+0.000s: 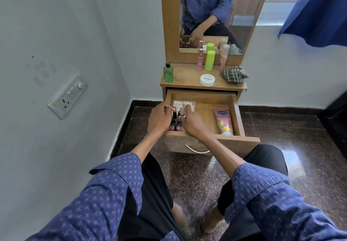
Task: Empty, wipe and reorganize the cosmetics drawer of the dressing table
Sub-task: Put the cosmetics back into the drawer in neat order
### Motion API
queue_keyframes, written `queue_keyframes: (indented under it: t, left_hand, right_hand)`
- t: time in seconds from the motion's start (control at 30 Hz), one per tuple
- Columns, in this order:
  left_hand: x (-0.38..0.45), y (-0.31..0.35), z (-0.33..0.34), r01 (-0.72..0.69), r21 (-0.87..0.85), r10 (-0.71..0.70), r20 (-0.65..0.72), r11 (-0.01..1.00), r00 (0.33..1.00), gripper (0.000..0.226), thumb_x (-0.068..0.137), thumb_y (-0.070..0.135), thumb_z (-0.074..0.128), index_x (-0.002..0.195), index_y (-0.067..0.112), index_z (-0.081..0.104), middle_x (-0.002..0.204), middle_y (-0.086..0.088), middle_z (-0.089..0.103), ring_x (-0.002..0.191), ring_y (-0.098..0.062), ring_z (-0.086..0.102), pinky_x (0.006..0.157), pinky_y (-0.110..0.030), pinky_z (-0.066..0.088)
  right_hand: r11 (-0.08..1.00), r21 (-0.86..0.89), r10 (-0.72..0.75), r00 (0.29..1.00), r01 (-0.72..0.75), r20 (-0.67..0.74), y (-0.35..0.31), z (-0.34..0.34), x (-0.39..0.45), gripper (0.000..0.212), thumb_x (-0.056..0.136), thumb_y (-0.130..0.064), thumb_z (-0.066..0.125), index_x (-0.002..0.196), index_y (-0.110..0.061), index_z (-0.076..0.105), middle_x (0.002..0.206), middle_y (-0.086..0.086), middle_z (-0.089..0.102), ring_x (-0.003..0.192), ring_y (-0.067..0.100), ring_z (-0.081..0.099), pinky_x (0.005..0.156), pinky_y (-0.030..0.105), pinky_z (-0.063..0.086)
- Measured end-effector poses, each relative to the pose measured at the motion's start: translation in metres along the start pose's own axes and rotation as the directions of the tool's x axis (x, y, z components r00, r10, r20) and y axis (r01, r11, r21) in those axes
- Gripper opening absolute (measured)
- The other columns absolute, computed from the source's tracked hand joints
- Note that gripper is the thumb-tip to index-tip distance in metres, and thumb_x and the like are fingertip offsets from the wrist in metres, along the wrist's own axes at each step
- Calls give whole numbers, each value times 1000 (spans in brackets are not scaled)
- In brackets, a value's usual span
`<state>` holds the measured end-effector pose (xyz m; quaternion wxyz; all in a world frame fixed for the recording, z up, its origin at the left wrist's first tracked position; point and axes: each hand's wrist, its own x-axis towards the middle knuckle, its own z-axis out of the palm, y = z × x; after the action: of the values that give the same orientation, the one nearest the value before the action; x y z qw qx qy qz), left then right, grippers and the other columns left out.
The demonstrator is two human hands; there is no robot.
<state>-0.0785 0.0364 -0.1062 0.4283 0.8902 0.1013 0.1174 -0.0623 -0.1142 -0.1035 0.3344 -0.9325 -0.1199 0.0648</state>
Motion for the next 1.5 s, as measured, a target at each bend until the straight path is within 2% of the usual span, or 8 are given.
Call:
queue_keyframes:
  t: [0.2,0.37,0.5,0.73,0.87,1.0,1.17,1.5]
  left_hand:
    - [-1,-1,1,29,9,-29,-6,1000,1000,22,102,21,49,97,31,68,97,9,72,80,-10,69,63,-29,45]
    - [-3,-1,1,15,26,-15,-12,1000,1000,19,103,23,52,100,27,70,95,10,71,79,-9,67,65,-30,47]
    - [-3,-1,2,15,42,-15,-3,999,1000,17,103,24,53,102,26,70,102,10,71,87,-9,67,71,-33,52]
    - [-5,2,2,12,88,-11,-13,996,1000,16,103,27,55,104,23,71,101,8,69,86,-10,63,63,-26,41]
    - [-6,4,1,8,118,-8,-2,993,1000,13,101,29,58,101,24,70,98,8,70,83,-8,63,62,-25,40]
    - [-7,5,1,2,107,-8,50,994,999,9,98,30,62,92,27,68,91,11,71,60,-4,68,63,-28,50]
    - [-7,2,3,-23,99,13,102,995,995,11,92,34,64,84,31,71,88,15,72,64,-9,71,72,-41,62]
    - [-7,2,5,-73,164,55,111,984,992,10,92,35,67,84,31,71,83,16,70,70,-3,67,68,-36,60]
  right_hand:
    - [997,-22,77,996,-76,48,-7,1,1,42,101,-28,62,133,-6,47,100,10,65,96,35,62,75,40,45]
    - [994,6,111,988,-112,104,-3,-2,3,35,98,-42,67,100,-8,60,89,11,74,85,28,68,65,34,45]
    - [989,55,128,978,-138,164,4,-5,6,52,97,-60,59,87,-10,61,84,14,77,82,30,73,82,42,58]
    - [973,118,174,964,-200,201,1,-14,4,75,108,-61,29,133,2,60,129,21,67,116,33,63,90,38,47]
    - [962,141,199,954,-234,224,5,-12,6,79,106,-65,27,128,1,65,125,19,71,113,32,66,97,39,52]
    - [931,207,243,934,-300,262,13,-8,14,76,106,-63,32,106,-1,74,100,15,78,89,24,73,87,42,60]
    - [900,280,255,924,-335,287,12,-12,8,61,112,-43,36,113,7,70,100,17,75,66,14,65,39,11,41]
    - [883,323,244,920,-341,306,17,-7,13,54,111,-36,39,112,7,72,104,19,77,86,26,72,61,26,52]
